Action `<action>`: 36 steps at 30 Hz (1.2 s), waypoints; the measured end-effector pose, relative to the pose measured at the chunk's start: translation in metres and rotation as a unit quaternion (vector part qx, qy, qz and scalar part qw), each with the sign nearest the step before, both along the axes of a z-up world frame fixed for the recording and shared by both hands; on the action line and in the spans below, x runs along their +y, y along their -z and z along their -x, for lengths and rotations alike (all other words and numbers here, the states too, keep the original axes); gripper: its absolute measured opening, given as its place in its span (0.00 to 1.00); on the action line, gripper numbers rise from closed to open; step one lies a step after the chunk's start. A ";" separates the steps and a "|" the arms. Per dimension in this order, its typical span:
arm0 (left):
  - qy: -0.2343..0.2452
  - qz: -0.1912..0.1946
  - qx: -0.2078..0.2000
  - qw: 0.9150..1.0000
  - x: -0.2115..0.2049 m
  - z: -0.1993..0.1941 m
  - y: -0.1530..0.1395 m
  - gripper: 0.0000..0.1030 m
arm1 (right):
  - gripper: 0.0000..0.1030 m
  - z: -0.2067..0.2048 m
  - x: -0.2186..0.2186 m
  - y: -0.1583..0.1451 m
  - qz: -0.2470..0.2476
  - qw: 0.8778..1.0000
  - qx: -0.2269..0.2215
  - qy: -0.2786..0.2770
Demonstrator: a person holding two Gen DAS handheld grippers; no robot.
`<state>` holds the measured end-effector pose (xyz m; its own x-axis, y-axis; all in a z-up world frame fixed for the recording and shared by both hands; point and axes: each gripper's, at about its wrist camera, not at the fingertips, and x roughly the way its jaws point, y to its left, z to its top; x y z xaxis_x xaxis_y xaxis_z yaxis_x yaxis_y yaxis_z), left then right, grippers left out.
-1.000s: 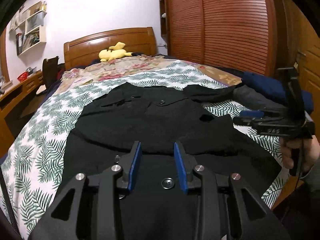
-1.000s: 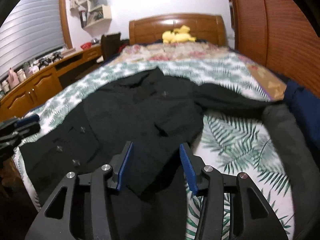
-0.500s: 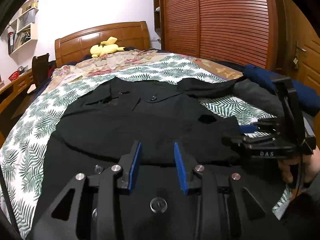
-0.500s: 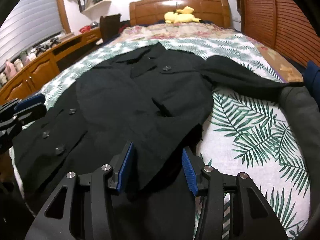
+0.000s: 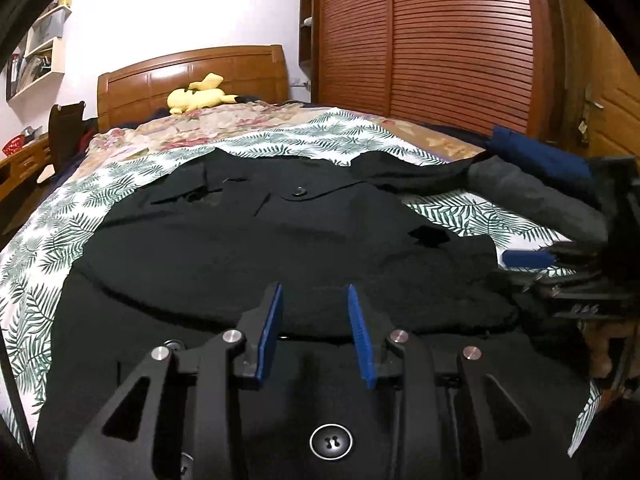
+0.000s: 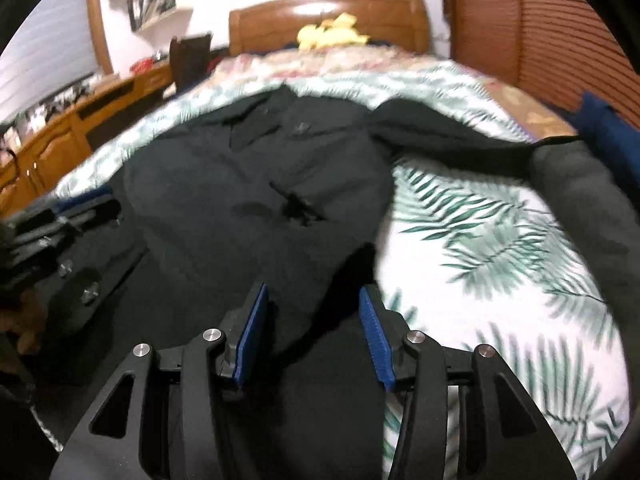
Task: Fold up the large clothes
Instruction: 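Move the right gripper to the other sleeve's cuff and grasp it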
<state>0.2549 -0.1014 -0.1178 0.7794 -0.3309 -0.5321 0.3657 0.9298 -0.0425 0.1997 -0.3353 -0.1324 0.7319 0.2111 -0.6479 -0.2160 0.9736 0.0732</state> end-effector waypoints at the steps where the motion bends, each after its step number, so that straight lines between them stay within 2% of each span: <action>1: 0.001 0.001 -0.002 1.000 0.000 0.001 0.000 0.31 | 0.47 0.005 -0.003 -0.004 0.000 1.000 -0.005 0.004; 4: 0.002 0.003 -0.004 1.000 0.001 0.003 -0.002 0.31 | 0.47 0.008 -0.018 -0.020 0.014 0.999 -0.025 0.022; 5: 0.000 0.002 -0.004 1.000 0.001 0.003 -0.001 0.31 | 0.52 0.005 -0.022 -0.024 0.014 0.999 -0.028 0.027; 6: -0.002 0.000 -0.004 1.000 0.000 0.002 0.000 0.31 | 0.59 -0.004 -0.031 -0.031 0.012 0.999 -0.028 0.035; 7: -0.003 0.000 -0.003 1.000 0.001 0.002 -0.001 0.31 | 0.61 -0.012 -0.035 -0.035 0.012 0.999 -0.028 0.040; 12: -0.005 0.001 -0.001 1.000 0.001 0.002 0.000 0.31 | 0.62 -0.071 -0.067 -0.048 -0.002 0.997 -0.016 0.077; 17: -0.005 -0.001 -0.001 1.000 0.000 0.002 0.000 0.31 | 0.62 -0.131 -0.097 -0.034 -0.027 0.992 0.016 0.126; 21: 0.000 -0.003 -0.002 1.000 -0.002 0.003 0.000 0.31 | 0.62 -0.155 -0.112 -0.025 -0.008 0.987 0.024 0.159; 27: 0.005 0.001 -0.002 1.000 0.000 0.006 -0.001 0.31 | 0.62 -0.184 -0.127 -0.012 -0.020 0.983 0.044 0.179; 29: 0.007 0.005 0.001 1.000 0.002 0.007 -0.001 0.31 | 0.62 -0.193 -0.128 -0.008 -0.007 0.980 0.050 0.191; 31: 0.007 0.007 0.001 1.000 0.003 0.007 -0.001 0.31 | 0.57 -0.201 -0.126 -0.007 0.009 0.980 0.052 0.193; 34: 0.007 0.006 0.002 1.000 0.002 0.007 -0.001 0.31 | 0.40 -0.214 -0.122 -0.006 0.023 0.980 0.060 0.189; 35: 0.007 0.005 0.003 1.000 0.001 0.007 -0.001 0.31 | 0.24 -0.217 -0.120 -0.007 0.031 0.980 0.059 0.185; 36: 0.007 0.004 0.002 1.000 0.001 0.007 -0.001 0.31 | 0.12 -0.219 -0.117 -0.009 0.043 0.981 0.060 0.181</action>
